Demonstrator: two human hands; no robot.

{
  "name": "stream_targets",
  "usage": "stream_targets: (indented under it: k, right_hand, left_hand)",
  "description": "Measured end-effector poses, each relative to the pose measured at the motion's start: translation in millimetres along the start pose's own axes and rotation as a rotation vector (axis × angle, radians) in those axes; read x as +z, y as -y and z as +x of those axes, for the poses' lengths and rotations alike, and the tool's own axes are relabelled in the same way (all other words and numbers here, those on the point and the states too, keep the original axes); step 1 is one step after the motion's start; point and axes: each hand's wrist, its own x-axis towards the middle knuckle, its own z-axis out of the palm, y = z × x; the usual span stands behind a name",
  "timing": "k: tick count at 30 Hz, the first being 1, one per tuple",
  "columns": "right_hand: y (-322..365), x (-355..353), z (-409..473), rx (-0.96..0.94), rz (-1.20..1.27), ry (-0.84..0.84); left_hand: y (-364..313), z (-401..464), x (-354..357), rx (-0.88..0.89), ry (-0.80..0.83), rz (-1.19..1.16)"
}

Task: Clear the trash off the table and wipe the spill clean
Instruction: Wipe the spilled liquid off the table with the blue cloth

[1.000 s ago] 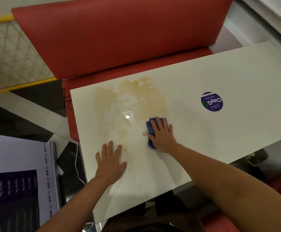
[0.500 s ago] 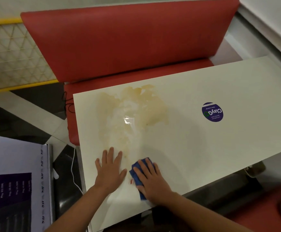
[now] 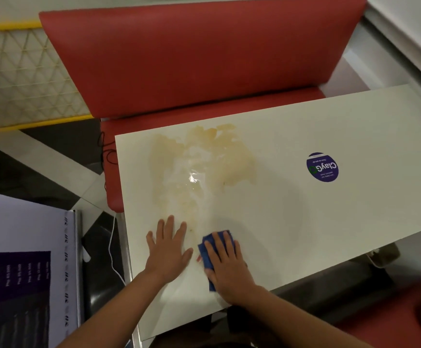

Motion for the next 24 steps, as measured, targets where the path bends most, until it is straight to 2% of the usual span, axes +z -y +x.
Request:
stream_targets:
  k: [5, 10, 12, 15, 20, 24]
  right_hand:
    - [-23, -3, 16, -0.091, -0.027, 0.029]
    - [-50, -41, 87, 0.139, 0.056, 0.041]
    - [-52, -51, 102, 0.15, 0.054, 0.089]
    - [-42, -40, 91, 0.161, 0.014, -0.004]
    - [10, -5, 18, -0.037, -0.026, -0.019]
    - [8, 2, 3, -0.153, -0.061, 0.035]
  left_hand:
    - [2, 1, 0, 0.004, 0.024, 0.009]
    - [1, 2, -1, 0.016, -0.013, 0.026]
    - [3, 2, -4, 0.023, -0.007, 0.03]
    - [11, 4, -11, 0.07, -0.035, 0.003]
    - [33, 14, -18, 0.066, -0.119, 0.033]
    - [38, 18, -11, 0.023, -0.101, 0.036]
